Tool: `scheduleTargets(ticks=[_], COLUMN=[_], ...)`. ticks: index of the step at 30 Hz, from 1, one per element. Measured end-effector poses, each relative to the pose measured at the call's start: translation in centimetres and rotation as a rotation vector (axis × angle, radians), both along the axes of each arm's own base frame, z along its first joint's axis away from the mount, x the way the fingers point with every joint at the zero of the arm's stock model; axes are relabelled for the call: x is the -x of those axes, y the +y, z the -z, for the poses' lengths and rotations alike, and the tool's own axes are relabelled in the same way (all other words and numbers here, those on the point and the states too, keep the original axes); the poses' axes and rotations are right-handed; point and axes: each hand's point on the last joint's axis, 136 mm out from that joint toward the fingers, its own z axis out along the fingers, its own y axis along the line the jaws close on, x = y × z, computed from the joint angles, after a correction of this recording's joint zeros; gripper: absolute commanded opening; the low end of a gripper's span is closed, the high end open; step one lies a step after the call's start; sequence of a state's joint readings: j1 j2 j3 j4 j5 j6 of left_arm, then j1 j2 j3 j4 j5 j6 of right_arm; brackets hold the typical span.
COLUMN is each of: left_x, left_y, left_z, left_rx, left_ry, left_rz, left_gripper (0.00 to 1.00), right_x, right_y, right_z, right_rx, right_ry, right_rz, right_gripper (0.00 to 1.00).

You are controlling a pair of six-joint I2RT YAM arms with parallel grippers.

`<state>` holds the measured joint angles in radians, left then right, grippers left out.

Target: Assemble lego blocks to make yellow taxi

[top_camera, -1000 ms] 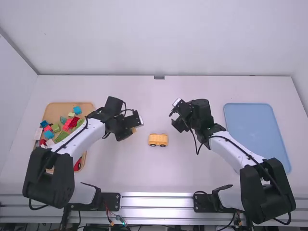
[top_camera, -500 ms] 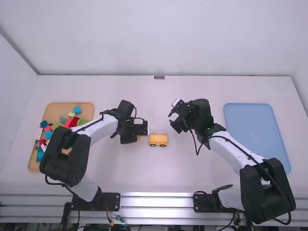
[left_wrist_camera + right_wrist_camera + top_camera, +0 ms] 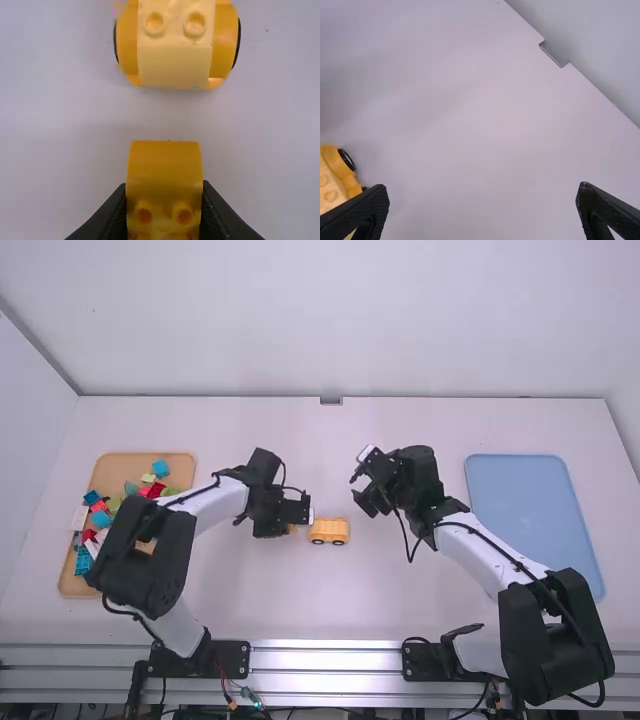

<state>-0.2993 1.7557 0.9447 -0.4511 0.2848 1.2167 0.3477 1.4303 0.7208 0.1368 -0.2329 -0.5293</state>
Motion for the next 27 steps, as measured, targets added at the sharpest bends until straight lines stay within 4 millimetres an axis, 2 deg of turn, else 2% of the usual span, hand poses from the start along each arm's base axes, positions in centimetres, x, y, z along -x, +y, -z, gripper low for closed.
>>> scheduleTargets(ticks=[5,11,15,17,21,27], left_x=[-0.1,-0.8,-0.7,-0.3,-0.5,0.7], left_y=[0.0,-0.3,-0.2,-0.1,-0.3,-1.1], left_z=[0.7,0.7,1.2,1.6,1.5,0.3], left_rx=[-0.002,0.009,0.012,0.009,0.022,0.139], left_ry=[0.008,-0.027,-0.038,-0.031,-0.041,0.035], left_rz=[0.0,0.0,0.0,0.004,-0.006,0.042], left_gripper=[0.02,0.15,0.31,0.99,0.99,0.99], right_x=[0.2,0.2,0.3,0.3,0.3,0.5], right_y=[-0.1,-0.1,-0.1,-0.1,-0.1,-0.2], right_z=[0.2,0.3,0.4,0.4,0.4,0.7], right_rx=[0.005,0.003,0.005,0.006,0.006,0.011], right_ry=[0.012,0.015,0.021,0.022,0.024,0.034], right_rz=[0.0,0.002,0.002,0.002,0.002,0.002], right_gripper=[0.99,0.98,0.99,0.99,0.99,0.99])
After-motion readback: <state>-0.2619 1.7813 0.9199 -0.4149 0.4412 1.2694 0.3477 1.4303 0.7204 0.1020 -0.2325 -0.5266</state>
